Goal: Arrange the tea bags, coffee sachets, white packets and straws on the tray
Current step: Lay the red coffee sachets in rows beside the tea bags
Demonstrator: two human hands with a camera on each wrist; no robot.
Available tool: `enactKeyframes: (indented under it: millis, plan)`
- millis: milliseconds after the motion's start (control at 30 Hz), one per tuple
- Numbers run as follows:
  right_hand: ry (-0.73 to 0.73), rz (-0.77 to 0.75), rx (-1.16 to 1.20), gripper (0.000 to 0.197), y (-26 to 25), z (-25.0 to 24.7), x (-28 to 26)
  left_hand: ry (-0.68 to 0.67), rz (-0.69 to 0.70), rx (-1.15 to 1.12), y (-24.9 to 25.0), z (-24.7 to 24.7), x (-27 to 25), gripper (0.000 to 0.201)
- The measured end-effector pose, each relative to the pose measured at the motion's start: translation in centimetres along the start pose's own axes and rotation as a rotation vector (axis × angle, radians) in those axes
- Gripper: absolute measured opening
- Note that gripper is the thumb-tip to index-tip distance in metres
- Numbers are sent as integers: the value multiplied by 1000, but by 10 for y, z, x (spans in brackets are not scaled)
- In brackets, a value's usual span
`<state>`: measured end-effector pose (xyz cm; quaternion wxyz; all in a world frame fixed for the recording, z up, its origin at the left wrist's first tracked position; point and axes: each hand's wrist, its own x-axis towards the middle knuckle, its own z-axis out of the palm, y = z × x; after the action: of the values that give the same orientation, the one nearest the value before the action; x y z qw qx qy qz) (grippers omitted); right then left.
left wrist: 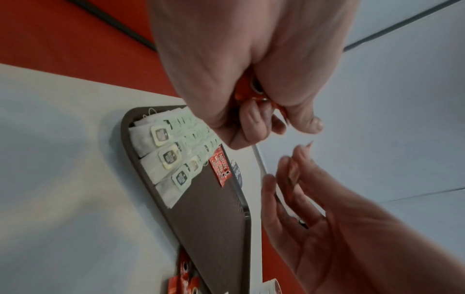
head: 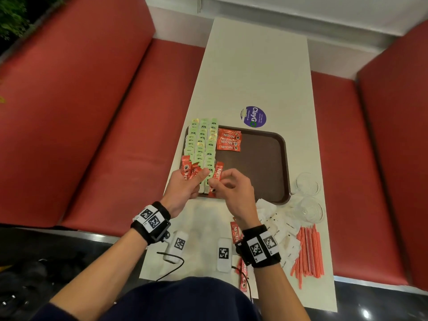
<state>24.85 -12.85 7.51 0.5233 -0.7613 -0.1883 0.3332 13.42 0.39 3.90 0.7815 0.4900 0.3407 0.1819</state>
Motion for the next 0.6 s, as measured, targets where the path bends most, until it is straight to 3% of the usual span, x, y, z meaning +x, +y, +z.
enactKeyframes:
  millis: [133,233,367,500,600]
  plan:
    - [-41,-43,-5,18,-7,-10,10,-60,18,85,11,-4,8,33]
    - [-9,-82,-140,26,-11,-8,15,-70,37,208,22,4,12,28]
    - [-91,-87,-182,40,-16,-13,18,-83,72,364,35,5,18,24]
    - [-56,-166,-140,20,-27,-29,25,-191,99,580,50,1,25,28]
    - [-60,-202,-168,4,-27,-29,33,-255,95,618,52,-2,28,25]
